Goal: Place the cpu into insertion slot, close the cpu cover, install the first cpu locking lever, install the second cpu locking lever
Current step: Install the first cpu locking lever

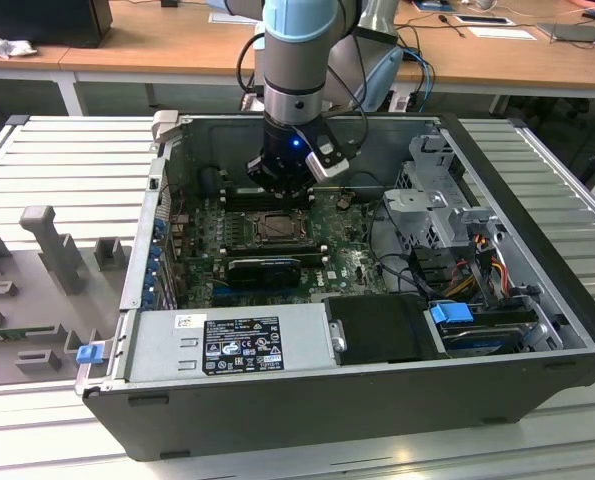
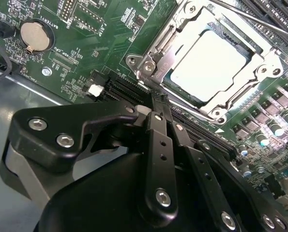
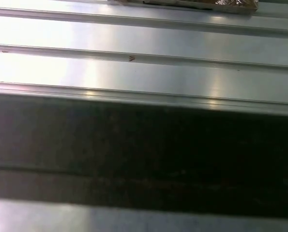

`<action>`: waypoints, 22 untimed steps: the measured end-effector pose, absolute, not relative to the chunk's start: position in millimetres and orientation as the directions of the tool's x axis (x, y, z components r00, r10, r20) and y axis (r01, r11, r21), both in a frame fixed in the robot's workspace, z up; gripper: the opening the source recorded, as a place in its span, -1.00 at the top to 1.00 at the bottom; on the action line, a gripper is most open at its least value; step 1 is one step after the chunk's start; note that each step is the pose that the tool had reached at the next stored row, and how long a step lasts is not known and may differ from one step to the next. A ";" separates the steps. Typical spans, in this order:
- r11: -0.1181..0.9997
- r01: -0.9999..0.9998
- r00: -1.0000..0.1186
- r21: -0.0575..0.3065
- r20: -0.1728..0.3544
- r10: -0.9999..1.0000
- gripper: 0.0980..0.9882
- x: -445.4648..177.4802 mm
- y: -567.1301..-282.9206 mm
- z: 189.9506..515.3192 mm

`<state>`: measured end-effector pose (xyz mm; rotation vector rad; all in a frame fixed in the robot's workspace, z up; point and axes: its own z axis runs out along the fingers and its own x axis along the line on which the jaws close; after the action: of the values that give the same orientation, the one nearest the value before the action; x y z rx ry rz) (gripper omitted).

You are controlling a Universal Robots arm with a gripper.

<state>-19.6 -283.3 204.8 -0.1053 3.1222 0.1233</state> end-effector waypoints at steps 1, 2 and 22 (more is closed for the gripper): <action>0.995 -0.068 -0.998 0.077 -0.018 -0.067 0.98 -19.6 -283.4 204.6; 0.995 -0.068 -0.998 0.076 -0.018 -0.067 0.98 -19.6 -283.4 204.4; 0.995 -0.068 -0.998 0.070 -0.017 -0.067 0.98 -17.6 -286.1 218.2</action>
<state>-17.6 -286.1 218.2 -0.1054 3.1230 0.1102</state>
